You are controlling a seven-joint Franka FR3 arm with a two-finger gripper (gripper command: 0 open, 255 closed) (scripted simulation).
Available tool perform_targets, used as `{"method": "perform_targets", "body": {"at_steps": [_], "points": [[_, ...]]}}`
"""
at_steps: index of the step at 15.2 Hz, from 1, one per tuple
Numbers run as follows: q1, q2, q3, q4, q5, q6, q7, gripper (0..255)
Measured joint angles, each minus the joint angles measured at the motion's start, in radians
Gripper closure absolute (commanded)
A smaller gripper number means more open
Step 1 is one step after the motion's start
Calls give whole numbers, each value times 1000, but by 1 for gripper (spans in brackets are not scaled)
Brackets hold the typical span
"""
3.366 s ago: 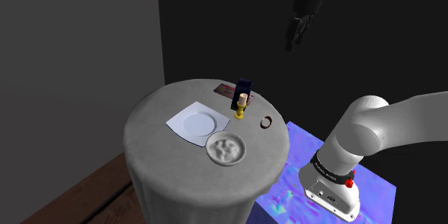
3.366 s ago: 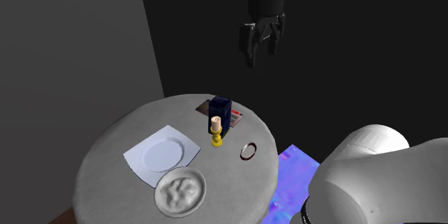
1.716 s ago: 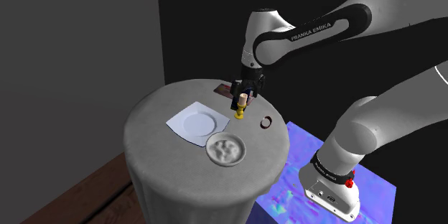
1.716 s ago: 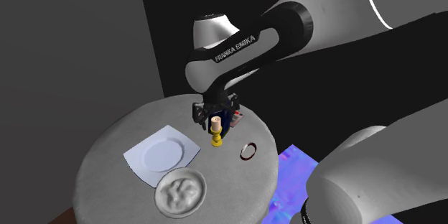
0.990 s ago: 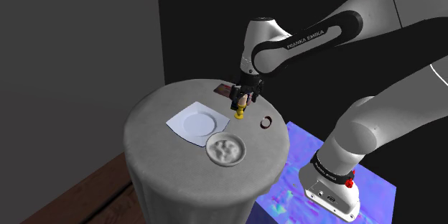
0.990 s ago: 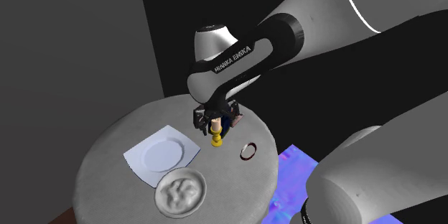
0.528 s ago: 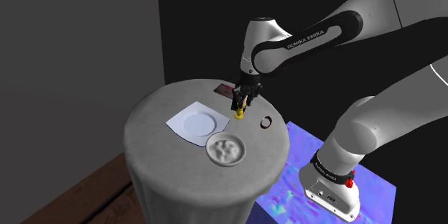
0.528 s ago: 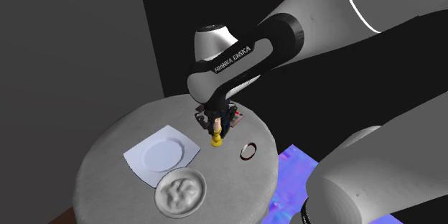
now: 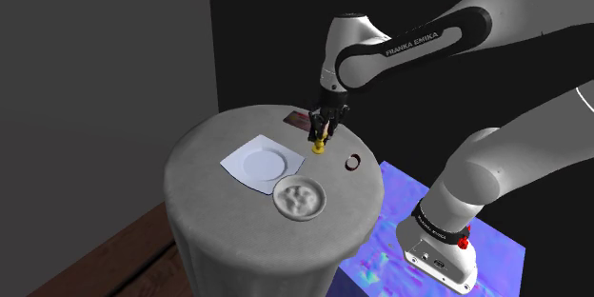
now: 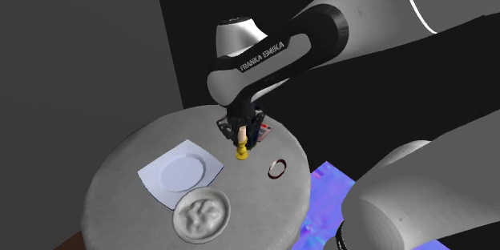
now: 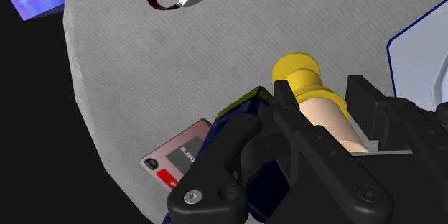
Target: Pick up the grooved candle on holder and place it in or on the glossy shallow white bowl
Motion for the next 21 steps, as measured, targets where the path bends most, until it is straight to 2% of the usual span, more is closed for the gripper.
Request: {"method": "perform_targets", "body": {"at_steps": [19,21], "points": [[-2,-108,-36,175,-8,-283,-18,255],[15,-126,-15,179,7,-303,10,255]]}}
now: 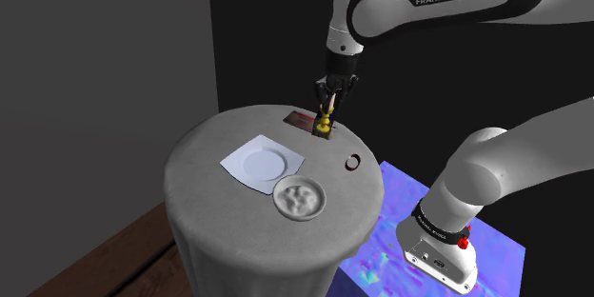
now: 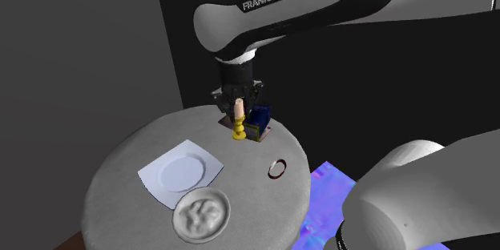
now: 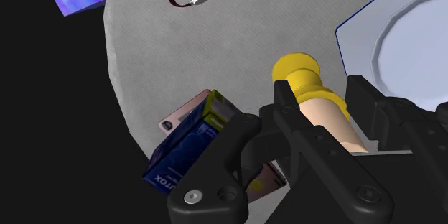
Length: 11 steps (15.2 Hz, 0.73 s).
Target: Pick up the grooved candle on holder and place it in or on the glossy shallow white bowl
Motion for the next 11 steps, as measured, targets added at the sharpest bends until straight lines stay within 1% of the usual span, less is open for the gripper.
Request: {"method": "perform_targets", "body": {"at_steps": [5,9,11], "points": [[60,-56,79,3,59,-52,103,255],[107,-78,153,14,110,-78,196,255],[127,-77,193,40,134,-97,248,255]]}}
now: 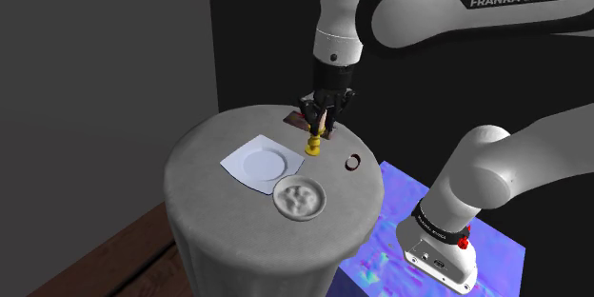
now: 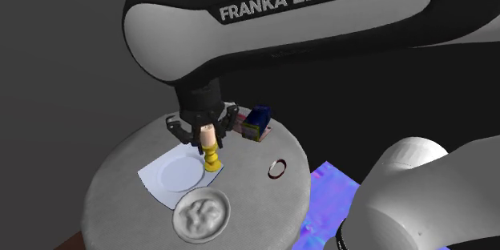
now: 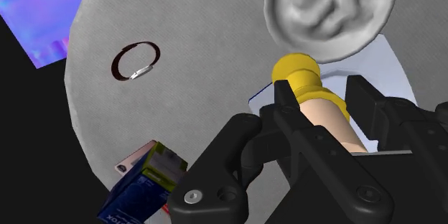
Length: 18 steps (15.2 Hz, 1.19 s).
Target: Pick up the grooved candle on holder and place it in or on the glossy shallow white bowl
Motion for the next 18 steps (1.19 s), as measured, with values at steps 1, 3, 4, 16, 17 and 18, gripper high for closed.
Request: {"method": "perform_targets", "body": {"at_steps": [1,3,4,16,17,18], "points": [[7,9,22,13,10,-1,25,255],[26,9,61,31,33,-13,75,255],[33,8,75,43,41,-22,95,255],[49,45,149,-63,81,126,130,255],[49,48,153,-72,83,138,130,255],[49,52,156,-82,85,152,129,255]]}}
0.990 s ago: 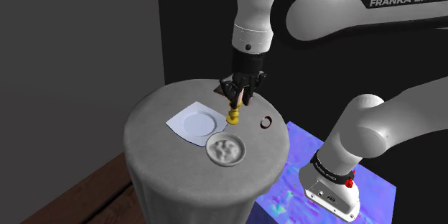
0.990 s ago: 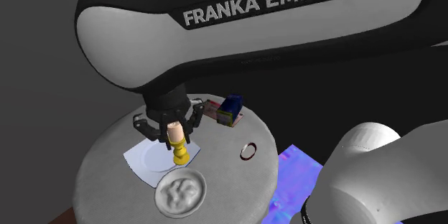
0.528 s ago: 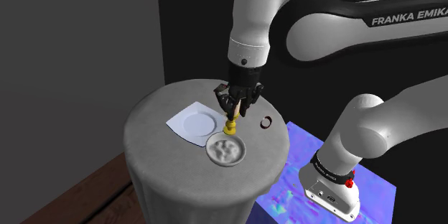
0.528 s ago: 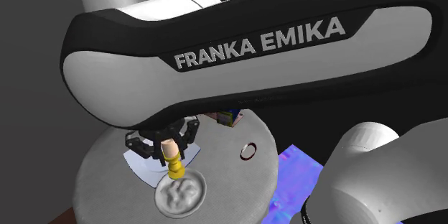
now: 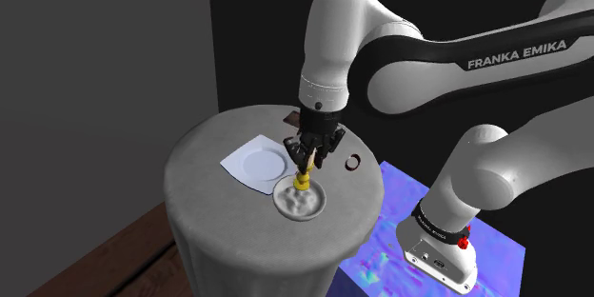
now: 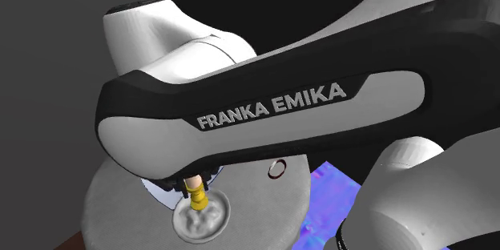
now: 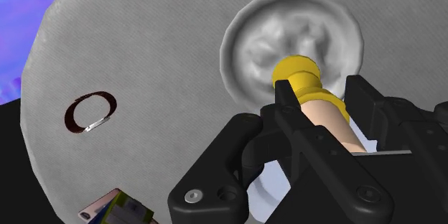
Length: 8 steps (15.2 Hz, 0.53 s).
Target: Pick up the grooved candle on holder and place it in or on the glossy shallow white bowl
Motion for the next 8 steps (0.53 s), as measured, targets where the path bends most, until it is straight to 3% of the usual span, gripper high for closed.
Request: {"method": "perform_targets", "body": {"at_steps": [8], "points": [[-1,32,29,-55,12,87,3,255]]}}
